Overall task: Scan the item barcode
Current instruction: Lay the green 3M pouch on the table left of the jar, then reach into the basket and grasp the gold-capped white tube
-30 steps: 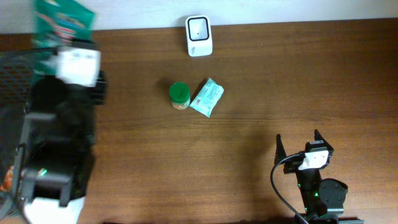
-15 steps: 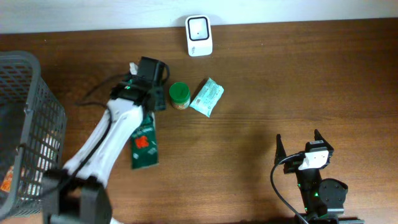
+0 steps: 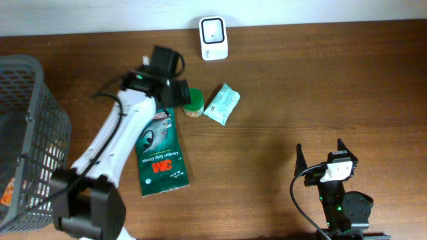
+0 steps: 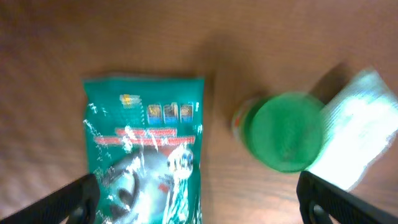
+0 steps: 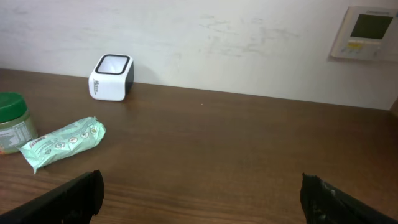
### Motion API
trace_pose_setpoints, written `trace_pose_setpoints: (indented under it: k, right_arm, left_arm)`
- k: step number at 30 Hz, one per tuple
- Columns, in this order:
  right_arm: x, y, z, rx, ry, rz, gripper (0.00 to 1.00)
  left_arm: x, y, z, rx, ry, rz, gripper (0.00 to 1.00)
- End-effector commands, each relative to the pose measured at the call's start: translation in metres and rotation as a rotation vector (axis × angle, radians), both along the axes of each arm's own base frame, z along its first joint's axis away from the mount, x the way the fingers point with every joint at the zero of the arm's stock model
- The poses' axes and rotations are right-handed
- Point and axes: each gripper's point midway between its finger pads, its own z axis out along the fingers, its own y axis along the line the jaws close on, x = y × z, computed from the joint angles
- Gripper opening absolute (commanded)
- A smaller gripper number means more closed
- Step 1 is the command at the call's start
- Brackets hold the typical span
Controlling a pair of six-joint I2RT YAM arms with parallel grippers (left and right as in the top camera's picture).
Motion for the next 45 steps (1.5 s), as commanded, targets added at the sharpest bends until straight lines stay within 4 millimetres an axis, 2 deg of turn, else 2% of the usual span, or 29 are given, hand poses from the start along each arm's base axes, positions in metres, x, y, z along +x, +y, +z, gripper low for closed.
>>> trace_pose_setpoints:
  k: [1,2,3,4,5,6,7,8,10,13,15,18,19,26,29,33,37,43,44,45]
  right_arm:
    - [0.0,0.001,-0.002,0.013,0.005,0.009,0.98]
    - [0.0,0.001,-0.002,0.013,0.005,0.009,0.98]
    - [0.0,0.001,-0.002,0.013,0.005,0.009,0.98]
    - [0.0,0.001,-0.002,0.013,0.005,0.009,0.98]
    - [0.0,0.001,-0.002,0.013,0.005,0.009,0.98]
    - [0.0,0.001,-0.002,0.013,0.005,0.009,0.98]
    - [0.0,0.001,-0.002,0.013,0.005,0.009,0.98]
    - [0.0,0.001,-0.002,0.013,0.005,0.009,0.98]
    - [0.0,0.001,-0.002,0.013,0.005,0.009,0.98]
    - [0.0,0.001,-0.002,0.013,0.005,0.009,0.98]
    - [0.0,0.001,-0.002,0.013,0.005,0.009,0.98]
    - [0.0,0.001,-0.002,0.013,0.005,0.009,0.98]
    - [0.0,0.001,-0.002,0.013,0.005,0.009,0.98]
    - [0.0,0.001,-0.002,0.013,0.005,0.009,0.98]
    - [0.0,0.001,-0.002,0.013,0.005,0.009,0.98]
    - [0.0,0.001,-0.002,0.013,0.005,0.009,0.98]
    - [0.0,0.001,-0.002,0.013,0.005,0.009,0.98]
    - [0.0,0.001,-0.002,0.013,0.005,0.009,0.98]
    - [0.0,0.001,-0.002,0.013,0.005,0.009,0.98]
    - [0.0,0.001,-0.002,0.013,0.005,0.009,0.98]
  left_arm:
    - [0.008,0.038,0.131,0.024,-0.257,-0.045,0.99]
    - [0.007,0.049,0.147,0.032,-0.285,-0.032,0.99]
    - [0.003,0.069,0.173,0.043,-0.332,0.004,0.99]
    - [-0.005,0.101,0.203,0.053,-0.392,0.081,0.99]
    - [-0.01,0.123,0.219,0.06,-0.426,0.133,0.99]
    - [-0.021,0.156,0.237,0.074,-0.469,0.216,0.99]
    - [-0.031,0.183,0.245,0.079,-0.493,0.297,0.99]
    - [-0.038,0.199,0.249,0.081,-0.502,0.35,0.99]
    - [-0.057,0.242,0.25,0.093,-0.5,0.486,0.99]
    - [-0.087,0.301,0.237,0.113,-0.453,0.662,0.99]
    - [-0.103,0.33,0.223,0.111,-0.408,0.744,0.99]
    - [-0.117,0.356,0.2,0.08,-0.337,0.808,0.99]
    - [-0.121,0.365,0.187,0.051,-0.297,0.829,1.0]
    - [-0.123,0.388,0.102,-0.148,-0.057,0.734,0.93]
    - [-0.128,0.39,0.068,-0.185,0.06,0.706,0.88]
    - [-0.128,0.388,0.02,-0.244,0.19,0.682,0.87]
    - [-0.13,0.386,-0.011,-0.246,0.26,0.581,0.87]
    - [-0.138,0.384,-0.047,-0.217,0.305,0.42,0.87]
    - [-0.139,0.383,-0.052,-0.21,0.309,0.39,0.84]
    - [-0.14,0.382,-0.058,-0.201,0.315,0.348,0.75]
